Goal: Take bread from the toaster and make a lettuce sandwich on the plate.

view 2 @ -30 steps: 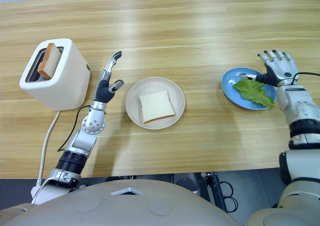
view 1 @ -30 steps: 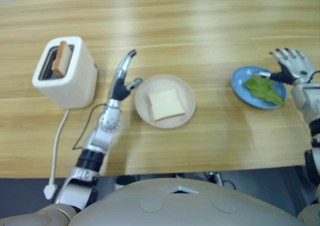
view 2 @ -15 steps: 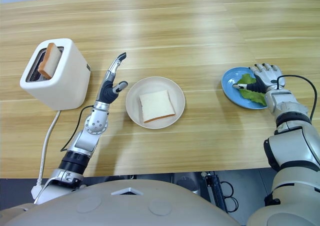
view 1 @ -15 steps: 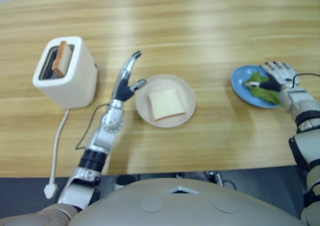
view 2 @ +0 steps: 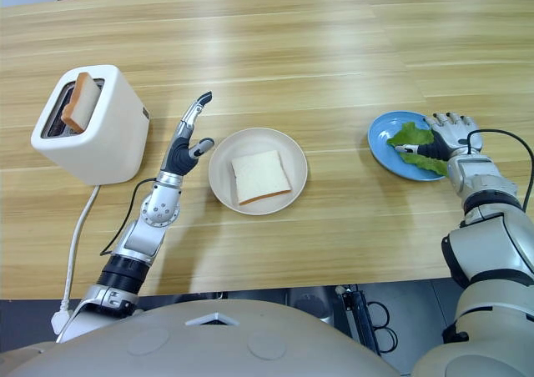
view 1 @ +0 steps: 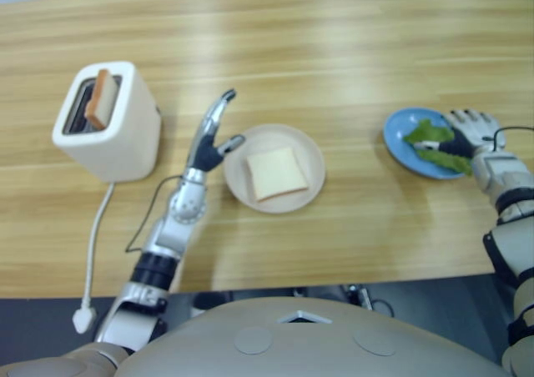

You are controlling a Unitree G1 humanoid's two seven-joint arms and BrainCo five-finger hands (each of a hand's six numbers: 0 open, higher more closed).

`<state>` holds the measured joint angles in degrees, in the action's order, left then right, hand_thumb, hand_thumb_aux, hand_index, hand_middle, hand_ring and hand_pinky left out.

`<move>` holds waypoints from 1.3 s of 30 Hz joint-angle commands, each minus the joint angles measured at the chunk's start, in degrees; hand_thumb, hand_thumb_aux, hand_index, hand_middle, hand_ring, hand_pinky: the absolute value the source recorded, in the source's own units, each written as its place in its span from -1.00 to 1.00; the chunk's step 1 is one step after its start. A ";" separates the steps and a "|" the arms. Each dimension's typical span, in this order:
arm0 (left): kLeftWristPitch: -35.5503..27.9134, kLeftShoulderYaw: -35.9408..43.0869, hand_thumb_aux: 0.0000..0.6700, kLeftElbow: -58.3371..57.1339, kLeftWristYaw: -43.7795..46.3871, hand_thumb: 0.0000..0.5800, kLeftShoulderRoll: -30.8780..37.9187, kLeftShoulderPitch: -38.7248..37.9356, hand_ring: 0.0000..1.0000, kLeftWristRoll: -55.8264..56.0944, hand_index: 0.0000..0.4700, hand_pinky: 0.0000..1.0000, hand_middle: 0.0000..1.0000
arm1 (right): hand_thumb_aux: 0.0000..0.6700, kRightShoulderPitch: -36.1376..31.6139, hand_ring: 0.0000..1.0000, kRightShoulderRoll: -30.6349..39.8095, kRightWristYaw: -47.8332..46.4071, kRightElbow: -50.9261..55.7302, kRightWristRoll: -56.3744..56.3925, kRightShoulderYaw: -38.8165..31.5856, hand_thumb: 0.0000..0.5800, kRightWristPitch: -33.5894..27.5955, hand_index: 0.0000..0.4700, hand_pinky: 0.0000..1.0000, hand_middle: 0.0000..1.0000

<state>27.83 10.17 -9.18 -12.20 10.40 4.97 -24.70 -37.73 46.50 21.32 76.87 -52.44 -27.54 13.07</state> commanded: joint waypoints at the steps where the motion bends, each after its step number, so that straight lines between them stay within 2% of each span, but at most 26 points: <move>1: -0.81 0.44 -1.00 0.76 0.87 -1.00 -0.05 -0.89 -1.00 -0.40 -1.00 -1.00 -1.00 | -1.00 0.59 -1.00 -1.33 -1.65 1.06 0.58 -1.46 -1.00 -0.66 -1.00 -1.00 -1.00; 11: -1.04 0.30 -1.00 1.51 1.66 -1.00 -0.08 -1.42 -1.00 -0.38 -1.00 -1.00 -1.00 | -1.00 1.47 -1.00 -1.71 -3.11 1.63 2.07 -2.45 -1.00 -1.29 -1.00 -1.00 -1.00; 12: -1.08 0.28 -1.00 1.62 1.69 -1.00 -0.06 -1.51 -1.00 -0.37 -1.00 -1.00 -1.00 | -0.95 1.48 -1.00 -1.59 -3.22 1.61 2.20 -2.39 -0.91 -1.28 -0.95 -1.00 -1.00; 13: -1.14 0.27 -1.00 1.68 1.73 -1.00 -0.05 -1.56 -1.00 -0.36 -1.00 -1.00 -1.00 | -0.95 1.41 -1.00 -1.48 -3.34 1.58 2.31 -2.32 -0.91 -1.27 -0.95 -1.00 -1.00; 14: -1.17 0.24 -1.00 1.79 1.78 -1.00 -0.01 -1.67 -1.00 -0.33 -1.00 -1.00 -1.00 | -0.55 1.34 -1.00 -1.40 -3.41 1.55 2.45 -2.21 -0.21 -1.25 -0.56 -1.00 -1.00; 16: -1.23 0.28 -1.00 1.84 1.83 -1.00 -0.02 -1.74 -1.00 -0.34 -1.00 -1.00 -1.00 | -0.18 1.30 -1.00 -1.26 -3.42 1.50 2.69 -2.15 0.31 -1.20 -0.19 -1.00 -1.00; 17: -1.24 0.27 -1.00 1.92 1.87 -1.00 -0.01 -1.81 -1.00 -0.33 -1.00 -1.00 -1.00 | -0.03 1.22 -1.00 -1.22 -3.43 1.46 2.86 -2.21 0.47 -1.16 -0.05 -1.00 -1.00; 23: -1.35 0.26 -1.00 2.25 2.05 -1.00 -0.05 -2.12 -1.00 -0.30 -1.00 -1.00 -1.00 | 0.09 1.26 -1.00 -1.25 -3.35 1.41 3.61 -2.56 0.59 -1.07 0.07 -1.00 -1.00; 26: -1.41 0.29 -1.00 2.30 2.19 -1.00 -0.11 -2.16 -1.00 -0.30 -1.00 -1.00 -1.00 | 0.25 1.30 -1.00 -1.26 -3.42 1.40 3.94 -2.49 0.72 -0.88 0.22 -1.00 -1.00; 33: -1.36 0.17 -1.00 2.36 2.34 -1.00 -0.16 -2.31 -1.00 -0.31 -1.00 -1.00 -1.00 | 0.40 0.99 -1.00 -1.44 -3.56 1.28 4.09 -2.61 0.82 -0.69 0.37 -1.00 -1.00; 36: -1.36 0.11 -1.00 2.40 2.38 -1.00 -0.18 -2.39 -1.00 -0.27 -1.00 -1.00 -1.00 | 0.55 0.63 -1.00 -1.26 -3.11 1.04 4.27 -2.42 0.90 -0.30 0.51 -1.00 -1.00; 39: -1.28 0.11 -1.00 2.27 2.37 -1.00 -0.19 -2.44 -1.00 -0.24 -1.00 -1.00 -1.00 | 0.80 0.51 -1.00 -0.93 -2.15 0.66 4.71 -1.94 0.98 0.26 0.76 -1.00 -1.00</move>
<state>27.31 10.15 -7.18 -10.01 10.31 3.14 -24.68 -37.19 45.34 19.12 77.72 -48.62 -29.42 12.53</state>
